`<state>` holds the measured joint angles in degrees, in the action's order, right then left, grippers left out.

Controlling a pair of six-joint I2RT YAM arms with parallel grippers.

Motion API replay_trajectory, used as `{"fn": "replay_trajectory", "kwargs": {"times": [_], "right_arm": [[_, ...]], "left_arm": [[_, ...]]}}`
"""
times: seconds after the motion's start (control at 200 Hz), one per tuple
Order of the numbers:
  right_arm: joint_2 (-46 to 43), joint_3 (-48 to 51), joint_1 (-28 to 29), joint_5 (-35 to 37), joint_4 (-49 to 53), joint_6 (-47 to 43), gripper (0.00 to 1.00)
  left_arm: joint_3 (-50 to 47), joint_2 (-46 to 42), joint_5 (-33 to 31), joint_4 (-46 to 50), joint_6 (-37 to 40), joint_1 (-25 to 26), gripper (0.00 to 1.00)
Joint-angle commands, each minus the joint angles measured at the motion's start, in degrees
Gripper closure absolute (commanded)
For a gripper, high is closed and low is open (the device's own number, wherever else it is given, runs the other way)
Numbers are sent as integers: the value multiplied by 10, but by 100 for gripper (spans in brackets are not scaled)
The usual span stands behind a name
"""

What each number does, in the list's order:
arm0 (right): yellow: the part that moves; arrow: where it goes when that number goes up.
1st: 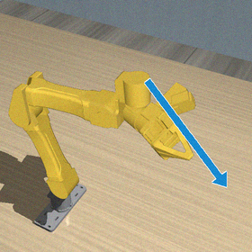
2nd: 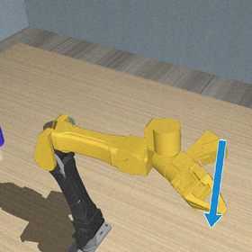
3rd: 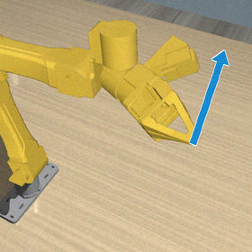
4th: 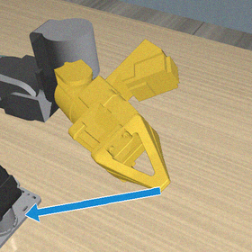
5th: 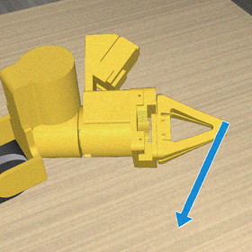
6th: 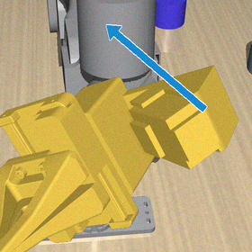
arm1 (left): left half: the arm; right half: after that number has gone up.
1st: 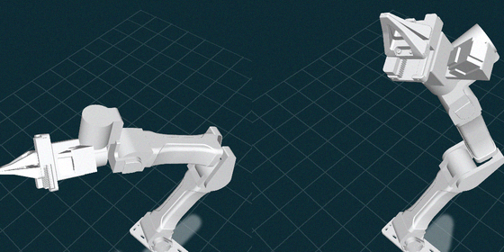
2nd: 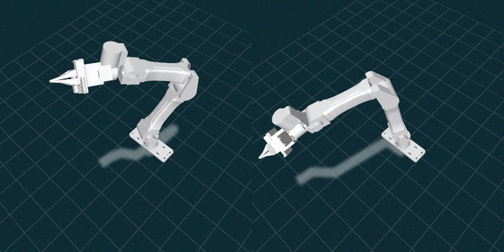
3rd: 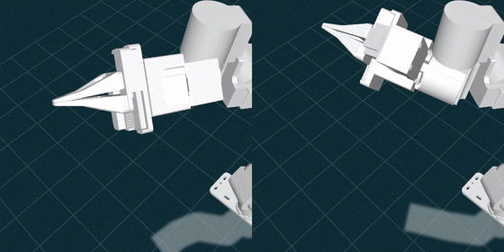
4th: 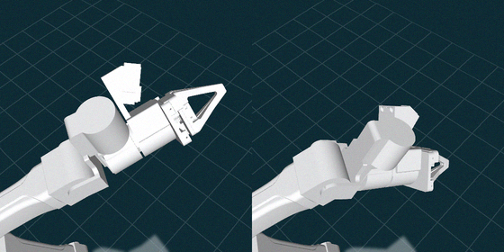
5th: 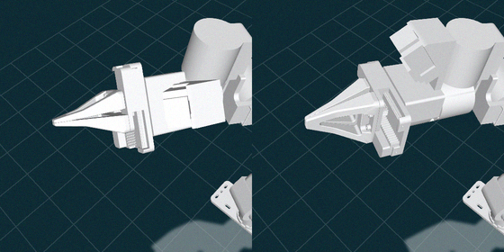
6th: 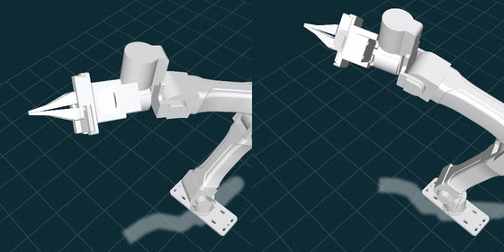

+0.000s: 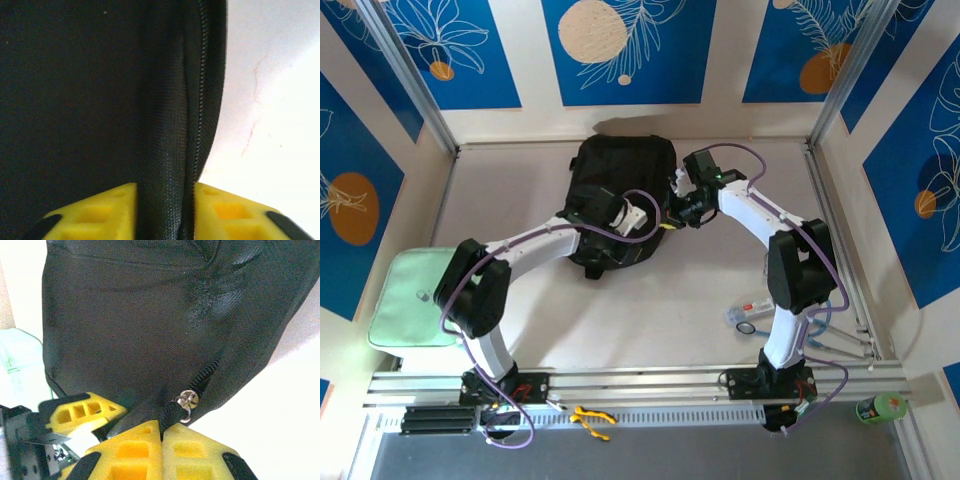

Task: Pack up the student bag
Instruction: Zip the student bag at the top-center of the table, then move the student bag to the center of the table.

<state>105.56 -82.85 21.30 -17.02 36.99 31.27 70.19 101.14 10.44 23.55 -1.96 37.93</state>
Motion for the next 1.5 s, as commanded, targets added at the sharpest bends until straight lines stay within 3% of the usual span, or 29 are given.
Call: {"fn": "replay_trajectory", "kwargs": {"times": [0.0,0.225,0.525,0.72,0.815,0.9,0.985,1.06,1.17,1.235,1.365,1.495], "right_arm": [[4,-6,-10,-26,-10,16,100],[46,-57,-26,11,15,71,100],[71,-100,-20,29,17,101,100],[24,-37,-13,40,23,94,100],[-18,27,-14,52,21,97,100],[-55,84,-15,57,19,97,100],[-81,124,-13,56,18,82,100],[-94,140,-14,48,15,64,100],[-111,134,-13,37,4,48,86],[-125,123,-11,38,-5,43,72],[-148,113,-12,70,-30,43,48],[-141,104,-16,106,-41,43,37]], "left_arm": [[9,9,-9,33,33,8,79],[-33,-17,24,35,56,22,91],[-69,-36,50,41,52,50,94],[-75,-57,99,48,37,68,92],[-87,-78,134,44,30,75,87],[-91,-99,138,48,21,76,76],[-85,-125,99,46,6,75,57],[-68,-144,62,44,-3,72,47],[-25,-148,-7,59,-11,66,34],[1,-141,-52,64,-25,58,29],[55,-110,-98,73,-66,27,28],[103,-72,-107,73,-102,-3,28]]}}
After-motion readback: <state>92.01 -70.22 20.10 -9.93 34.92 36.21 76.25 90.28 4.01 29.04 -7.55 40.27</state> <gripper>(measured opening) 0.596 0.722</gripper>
